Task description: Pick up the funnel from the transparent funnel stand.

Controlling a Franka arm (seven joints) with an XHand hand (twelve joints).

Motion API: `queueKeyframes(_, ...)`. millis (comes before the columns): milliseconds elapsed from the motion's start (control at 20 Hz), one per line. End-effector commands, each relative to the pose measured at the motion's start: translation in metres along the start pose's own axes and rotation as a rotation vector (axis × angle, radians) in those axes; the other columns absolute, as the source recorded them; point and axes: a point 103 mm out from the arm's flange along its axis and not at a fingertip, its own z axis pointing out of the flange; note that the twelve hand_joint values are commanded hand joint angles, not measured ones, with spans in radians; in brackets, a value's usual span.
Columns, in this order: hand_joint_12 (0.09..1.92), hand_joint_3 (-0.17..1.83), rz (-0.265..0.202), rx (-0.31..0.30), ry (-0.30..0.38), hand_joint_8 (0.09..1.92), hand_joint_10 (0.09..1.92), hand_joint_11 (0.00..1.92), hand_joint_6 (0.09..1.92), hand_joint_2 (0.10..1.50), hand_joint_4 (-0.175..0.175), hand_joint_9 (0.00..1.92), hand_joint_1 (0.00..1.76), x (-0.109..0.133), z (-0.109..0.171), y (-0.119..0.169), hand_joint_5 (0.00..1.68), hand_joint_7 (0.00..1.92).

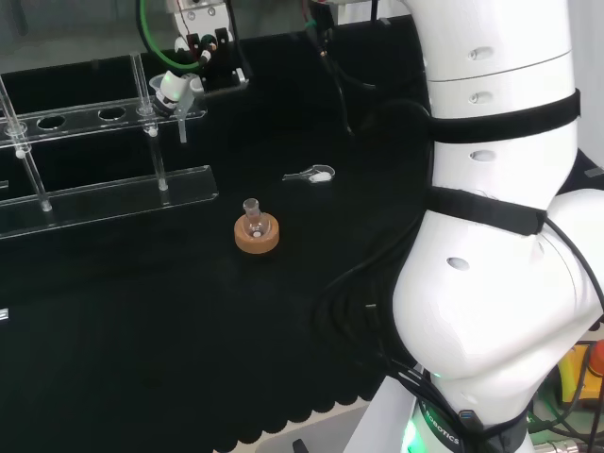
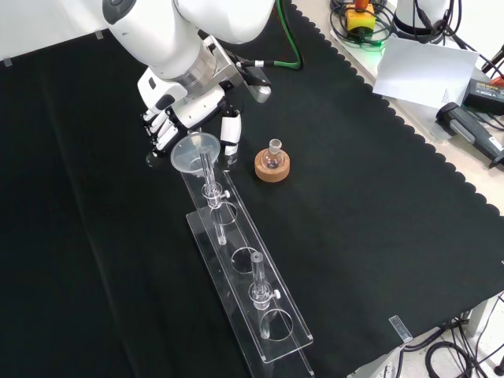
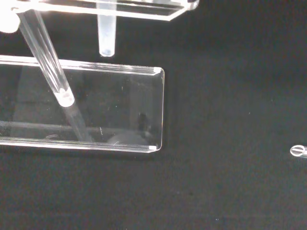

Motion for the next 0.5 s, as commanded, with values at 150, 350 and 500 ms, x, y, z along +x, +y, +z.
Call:
queueKeyframes(150, 1.13, 0.17, -0.007, -0.013, 0.038, 0.47, 0.71, 0.0, 0.09, 0.81, -0.001, 0.32, 0.55, -0.0072, 0.0022, 0.0025, 0.36, 0.55)
queueKeyframes(350, 1.14, 0.23, -0.01, -0.011, 0.041, 0.45, 0.68, 0.0, 0.09, 0.79, -0.004, 0.35, 0.55, -0.0076, 0.0032, 0.0033, 0.38, 0.59)
queueKeyframes(500, 1.14, 0.25, -0.013, -0.009, 0.049, 0.43, 0.67, 0.0, 0.09, 0.78, -0.005, 0.36, 0.55, -0.0053, 0.0035, 0.0043, 0.38, 0.6)
